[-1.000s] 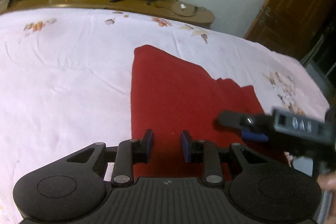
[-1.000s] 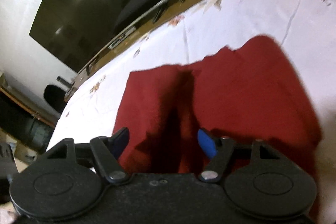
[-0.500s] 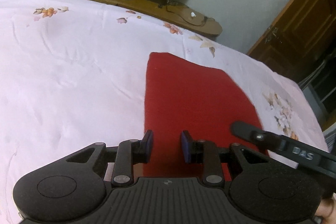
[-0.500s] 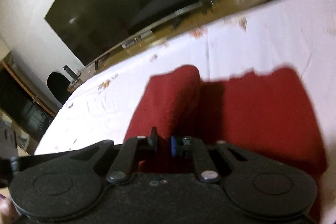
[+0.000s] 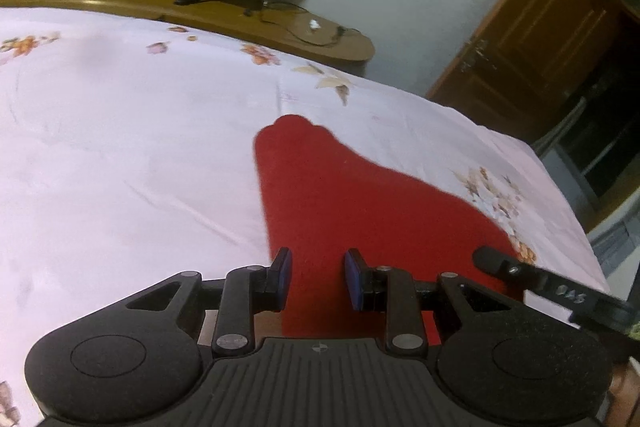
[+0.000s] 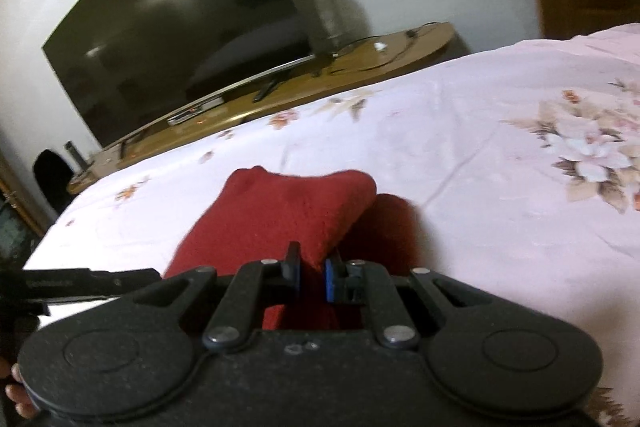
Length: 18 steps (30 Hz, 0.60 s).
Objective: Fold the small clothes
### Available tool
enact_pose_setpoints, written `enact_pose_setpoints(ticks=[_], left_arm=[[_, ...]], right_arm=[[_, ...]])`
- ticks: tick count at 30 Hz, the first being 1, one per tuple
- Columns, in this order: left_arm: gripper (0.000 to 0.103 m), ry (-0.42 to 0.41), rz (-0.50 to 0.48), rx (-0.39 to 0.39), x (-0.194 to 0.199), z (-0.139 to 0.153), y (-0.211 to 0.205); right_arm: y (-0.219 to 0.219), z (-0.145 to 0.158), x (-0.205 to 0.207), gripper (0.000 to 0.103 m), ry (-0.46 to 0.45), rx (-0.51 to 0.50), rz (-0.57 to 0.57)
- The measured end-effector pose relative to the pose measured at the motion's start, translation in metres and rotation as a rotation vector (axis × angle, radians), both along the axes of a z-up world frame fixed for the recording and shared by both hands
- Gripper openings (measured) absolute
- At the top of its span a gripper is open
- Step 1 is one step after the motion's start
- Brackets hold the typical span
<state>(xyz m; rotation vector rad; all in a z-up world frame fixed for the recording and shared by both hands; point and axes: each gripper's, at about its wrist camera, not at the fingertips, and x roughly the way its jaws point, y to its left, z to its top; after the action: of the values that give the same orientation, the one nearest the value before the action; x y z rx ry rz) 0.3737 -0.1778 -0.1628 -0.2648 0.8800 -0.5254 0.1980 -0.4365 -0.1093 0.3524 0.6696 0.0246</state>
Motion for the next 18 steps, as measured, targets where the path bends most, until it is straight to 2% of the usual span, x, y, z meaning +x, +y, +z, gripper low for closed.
enact_pose_setpoints(ticks=[2,4,5,6,7,11,14,18], left_arm=[[0.028,0.004,-0.016,0.001,0.002,-0.004,-0.008],[0.028,0.006,-0.02,0.027,0.002,-0.01,-0.017],[0.031,-0.003,-0.022,0.041,0.001,-0.012,-0.019],[0.041,-0.015,-0.016,0.064,0.0,-0.012,-0.02],[0.048,-0.017,-0.007,0.076,0.0,-0.011,-0.019],[0.049,-0.014,0.018,0.047,-0.002,0.001,-0.006],[0.049,-0.045,-0.027,0.043,-0.015,0.012,-0.009],[0.049,-0.021,-0.102,0.026,-0.041,0.013,-0.017]], right_arm=[[-0.004,-0.013,-0.001,0.013,0.027,-0.032,-0.033],[-0.005,-0.031,0.004,0.014,0.095,-0.053,-0.04],[-0.006,-0.041,0.005,0.02,0.125,-0.04,-0.037],[-0.008,-0.043,0.001,0.023,0.114,-0.04,-0.048],[-0.009,-0.042,-0.002,0.025,0.108,-0.047,-0.057],[-0.016,-0.017,-0.01,0.025,0.055,-0.019,-0.08],[-0.007,0.007,-0.024,0.025,-0.015,-0.017,-0.043],[0.015,0.008,-0.034,0.025,0.012,0.018,0.03]])
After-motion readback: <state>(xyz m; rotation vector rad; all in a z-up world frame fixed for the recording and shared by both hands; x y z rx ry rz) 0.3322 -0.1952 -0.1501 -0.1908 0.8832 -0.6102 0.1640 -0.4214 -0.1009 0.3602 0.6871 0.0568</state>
